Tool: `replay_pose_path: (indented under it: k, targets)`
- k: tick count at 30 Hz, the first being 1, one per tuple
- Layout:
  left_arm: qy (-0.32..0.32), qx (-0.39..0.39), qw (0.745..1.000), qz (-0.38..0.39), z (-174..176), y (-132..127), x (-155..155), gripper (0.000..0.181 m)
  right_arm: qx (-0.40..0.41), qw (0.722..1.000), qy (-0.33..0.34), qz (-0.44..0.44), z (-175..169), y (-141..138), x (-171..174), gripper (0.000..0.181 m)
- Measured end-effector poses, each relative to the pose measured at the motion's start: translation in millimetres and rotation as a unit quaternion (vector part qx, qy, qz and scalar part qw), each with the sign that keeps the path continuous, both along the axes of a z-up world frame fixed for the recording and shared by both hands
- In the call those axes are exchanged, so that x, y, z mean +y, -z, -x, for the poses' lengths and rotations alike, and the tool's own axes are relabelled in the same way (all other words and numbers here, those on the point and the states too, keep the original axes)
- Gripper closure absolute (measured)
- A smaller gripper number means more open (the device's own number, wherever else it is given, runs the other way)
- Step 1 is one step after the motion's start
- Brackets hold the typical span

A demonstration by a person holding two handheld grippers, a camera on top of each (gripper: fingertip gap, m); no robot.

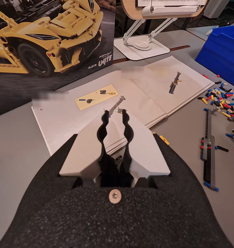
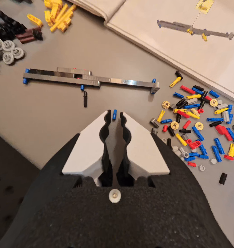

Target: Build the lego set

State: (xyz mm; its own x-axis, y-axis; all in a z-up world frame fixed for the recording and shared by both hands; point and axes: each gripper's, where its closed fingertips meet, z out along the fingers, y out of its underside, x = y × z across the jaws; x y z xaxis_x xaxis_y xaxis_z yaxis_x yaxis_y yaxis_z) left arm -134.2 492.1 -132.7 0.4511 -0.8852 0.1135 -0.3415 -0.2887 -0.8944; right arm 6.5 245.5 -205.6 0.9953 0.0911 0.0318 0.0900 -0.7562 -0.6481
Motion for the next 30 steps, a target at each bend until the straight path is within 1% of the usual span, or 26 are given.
replay_pose_path:
  k: [3, 4, 5, 7, 9, 11, 14, 17, 20, 26, 28, 30]
  targets:
    - [0.002, 0.001, 1.0, 0.001, -0.8, 0.7, -1.1, 0.163, -0.011, 1.0, -0.005, 0.013, 0.9, 8.1, -2.3, 0.169]
    - [0.002, 0.001, 1.0, 0.001, -0.8, 0.7, -1.2, 0.163, -0.017, 1.0, -0.004, 0.009, 0.4, 8.2, -1.9, 0.172]
    - [0.002, 0.001, 1.0, 0.0, -0.9, 0.6, -1.3, 0.163, -0.028, 1.0, -0.003, 0.008, -1.2, 8.3, -1.9, 0.177]
    - [0.003, 0.0, 1.0, 0.001, -1.2, 0.6, -1.6, 0.163, -0.068, 0.998, 0.002, 0.004, -11.0, 4.9, -2.0, 0.177]
    - [0.004, 0.0, 1.0, 0.003, -1.5, 1.0, -2.0, 0.163, -0.115, 0.993, 0.029, -0.013, -36.7, -7.1, -4.8, 0.178]
    - [0.005, -0.001, 1.0, 0.003, -1.7, 1.0, -2.4, 0.163, -0.139, 0.987, 0.075, 0.002, -75.6, -12.5, -18.5, 0.178]
    - [0.006, -0.002, 1.0, 0.004, -2.1, 0.2, -3.1, 0.163, -0.108, 0.985, 0.134, 0.026, -119.4, -5.7, -40.5, 0.178]
    - [0.007, 0.0, 1.0, 0.003, -2.6, 1.1, -3.5, 0.163, -0.087, 0.98, 0.177, 0.024, -140.1, -0.3, -52.7, 0.178]
    - [0.006, 0.004, 1.0, 0.003, -2.7, 3.4, -3.0, 0.163, -0.091, 0.973, 0.211, 0.021, -150.1, 0.7, -61.5, 0.178]
    - [0.012, 0.007, 1.0, 0.009, -5.9, 7.5, -5.9, 0.162, -0.074, 0.97, 0.23, 0.024, -154.1, 7.1, -65.6, 0.177]
    - [0.013, 0.01, 1.0, 0.008, -6.3, 8.7, -6.1, 0.162, -0.071, 0.97, 0.231, 0.011, -154.4, 0.9, -63.4, 0.176]
    - [0.012, 0.01, 1.0, 0.008, -6.0, 8.5, -5.8, 0.162, -0.056, 0.976, 0.207, -0.021, -146.1, -11.1, -50.5, 0.174]
